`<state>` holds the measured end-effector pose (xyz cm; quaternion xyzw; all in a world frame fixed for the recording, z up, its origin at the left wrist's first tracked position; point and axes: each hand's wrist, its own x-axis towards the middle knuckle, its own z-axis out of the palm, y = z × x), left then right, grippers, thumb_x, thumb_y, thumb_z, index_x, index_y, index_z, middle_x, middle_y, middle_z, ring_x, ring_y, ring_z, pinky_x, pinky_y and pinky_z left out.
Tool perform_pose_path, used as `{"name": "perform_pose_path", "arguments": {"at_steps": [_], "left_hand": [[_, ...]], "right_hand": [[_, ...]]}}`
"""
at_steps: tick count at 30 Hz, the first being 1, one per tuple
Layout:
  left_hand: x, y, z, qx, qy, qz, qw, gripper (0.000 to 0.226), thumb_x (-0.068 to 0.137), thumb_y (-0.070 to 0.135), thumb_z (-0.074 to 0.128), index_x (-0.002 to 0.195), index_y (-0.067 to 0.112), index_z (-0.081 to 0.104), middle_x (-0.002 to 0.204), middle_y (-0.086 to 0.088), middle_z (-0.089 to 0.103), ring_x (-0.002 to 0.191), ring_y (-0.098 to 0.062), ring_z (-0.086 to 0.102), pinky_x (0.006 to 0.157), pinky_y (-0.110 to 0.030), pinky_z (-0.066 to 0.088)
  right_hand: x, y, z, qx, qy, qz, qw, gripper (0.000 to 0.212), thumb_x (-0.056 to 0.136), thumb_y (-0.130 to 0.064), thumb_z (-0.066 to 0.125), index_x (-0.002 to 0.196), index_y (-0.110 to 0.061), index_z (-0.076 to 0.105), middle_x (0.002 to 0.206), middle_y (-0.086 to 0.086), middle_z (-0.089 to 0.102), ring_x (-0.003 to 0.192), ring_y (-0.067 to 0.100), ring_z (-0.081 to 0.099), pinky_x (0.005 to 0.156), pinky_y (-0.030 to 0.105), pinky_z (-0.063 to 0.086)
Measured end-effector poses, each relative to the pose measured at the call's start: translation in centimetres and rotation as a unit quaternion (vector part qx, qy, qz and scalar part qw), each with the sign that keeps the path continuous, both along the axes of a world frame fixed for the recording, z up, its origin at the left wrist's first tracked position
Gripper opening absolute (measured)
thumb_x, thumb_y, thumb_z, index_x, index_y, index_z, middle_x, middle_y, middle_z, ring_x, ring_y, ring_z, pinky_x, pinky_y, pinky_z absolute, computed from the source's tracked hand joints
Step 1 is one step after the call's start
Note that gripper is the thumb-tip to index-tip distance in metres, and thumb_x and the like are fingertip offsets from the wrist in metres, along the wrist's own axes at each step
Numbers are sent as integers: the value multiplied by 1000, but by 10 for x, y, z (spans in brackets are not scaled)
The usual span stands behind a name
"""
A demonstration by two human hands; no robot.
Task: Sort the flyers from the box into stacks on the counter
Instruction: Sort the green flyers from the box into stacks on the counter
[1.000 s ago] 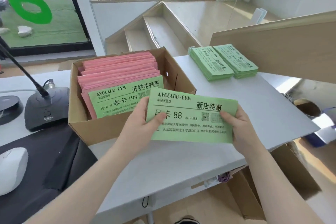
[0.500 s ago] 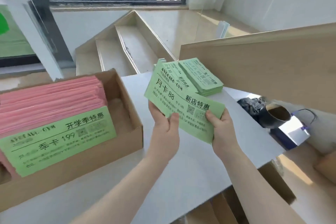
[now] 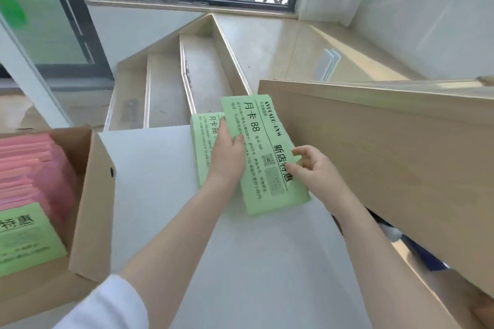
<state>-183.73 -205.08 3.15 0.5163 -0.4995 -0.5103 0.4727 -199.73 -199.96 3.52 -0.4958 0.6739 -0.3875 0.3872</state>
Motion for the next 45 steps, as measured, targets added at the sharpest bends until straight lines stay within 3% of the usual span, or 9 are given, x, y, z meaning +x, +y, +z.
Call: {"name": "perform_pose_path", "arguments": {"at_steps": [6,10,17,22,25,31,37,41,45], "left_hand": [[-31,-42,-4,71,20,-19,997,36,95,5,35,127,21,42,112,4,63,93,-8,63,67,-26,54],[-40,-62,-11,87,-11,-25,996,39,92,0,36,120,24,50,105,8,65,95,-12,65,76,-35,56],[-48,-78,-20,131,-31,-45,990,47,90,-6,31,124,22,48,118,1,62,102,-16,62,83,-37,54],[-56,-76,-18,158,-20,-46,986,39,92,-3,29,115,22,49,107,3,61,87,-12,61,59,-26,50],[-56,-74,-20,199,40,-44,978,35,93,1,34,115,25,46,113,0,62,94,-19,63,69,-33,53],[-61,-98,-13,243,55,-5,968,39,97,17,37,136,21,34,88,8,58,71,-7,57,49,-23,41],[-67,-126,-19,287,32,27,957,41,95,24,33,135,20,41,83,0,62,66,-14,59,51,-24,43],[-67,-131,-31,301,44,29,952,44,94,31,32,138,25,38,100,-1,66,83,-19,64,63,-31,50],[-67,-134,-33,302,43,31,952,34,96,31,33,121,18,51,110,-6,65,91,-23,63,79,-38,51]], "right_hand": [[-15,-54,-6,-16,9,-42,999,18,90,-11,55,105,-20,56,96,2,64,90,17,63,80,32,51],[-25,-79,-12,-5,26,-53,998,19,89,-7,55,102,-20,62,102,1,68,96,19,64,90,43,51],[-36,-94,-32,14,126,-53,991,23,86,-12,57,107,-13,67,100,1,69,93,19,63,84,33,50],[-37,-99,-44,49,183,-50,981,33,84,-17,59,116,-10,62,116,11,60,106,22,56,88,27,42],[-37,-104,-39,36,203,-38,978,42,88,-17,55,129,-10,51,132,9,51,119,21,49,94,26,36],[-37,-152,-27,108,-85,-35,990,47,97,-18,41,143,-10,31,140,3,46,117,21,52,98,38,44],[-40,-185,-33,151,-191,10,970,27,98,-27,37,108,-12,58,94,5,65,82,20,61,72,34,50],[-41,-191,-46,159,-264,12,951,34,100,-31,31,116,-12,55,99,8,65,88,25,62,89,45,48],[-37,-189,-44,150,-232,27,961,33,101,-29,28,118,-13,52,97,5,64,81,20,62,74,36,51]]}}
